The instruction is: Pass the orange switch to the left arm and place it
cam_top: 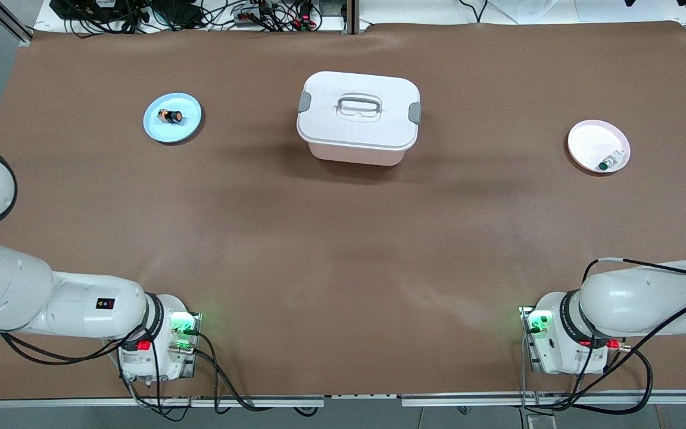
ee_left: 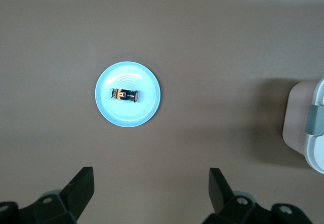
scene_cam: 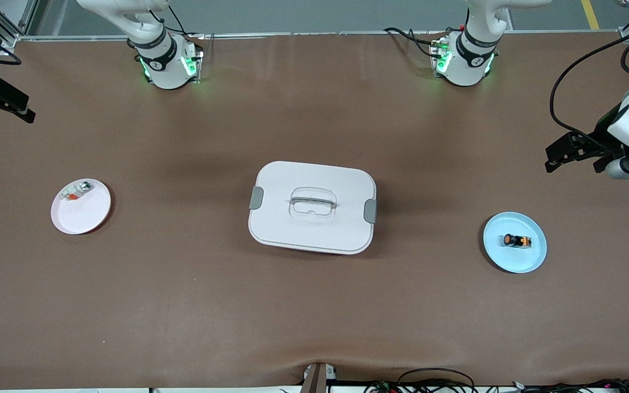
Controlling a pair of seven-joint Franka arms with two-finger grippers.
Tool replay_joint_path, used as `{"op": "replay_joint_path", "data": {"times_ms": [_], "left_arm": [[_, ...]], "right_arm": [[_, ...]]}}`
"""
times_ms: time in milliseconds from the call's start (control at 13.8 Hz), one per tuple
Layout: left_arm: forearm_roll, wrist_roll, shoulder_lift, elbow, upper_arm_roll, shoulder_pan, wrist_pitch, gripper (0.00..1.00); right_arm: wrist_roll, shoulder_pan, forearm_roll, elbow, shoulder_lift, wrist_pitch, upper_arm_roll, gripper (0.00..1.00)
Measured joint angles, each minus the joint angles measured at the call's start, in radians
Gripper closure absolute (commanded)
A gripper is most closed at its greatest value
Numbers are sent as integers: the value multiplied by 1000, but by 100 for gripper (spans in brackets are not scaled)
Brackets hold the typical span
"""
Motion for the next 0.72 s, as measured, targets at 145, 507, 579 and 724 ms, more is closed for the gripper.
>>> {"op": "replay_joint_path", "data": {"times_ms": [145,507,579,724], "left_arm": [[0,0,-6,3,-1,0,-3,0],[0,0,-26,9,0,4,-2,0],[0,0,-35,10,0,7,-2,0],[0,0,-45,10,1,11,-2,0]], "right_arm": [[0,0,0,-6,-3,-1,0,0],[3,0,2,-9,-7,2,0,0],[4,0,3,-9,-8,4,0,0],[6,0,30,-9,-8,10,-3,0]]}}
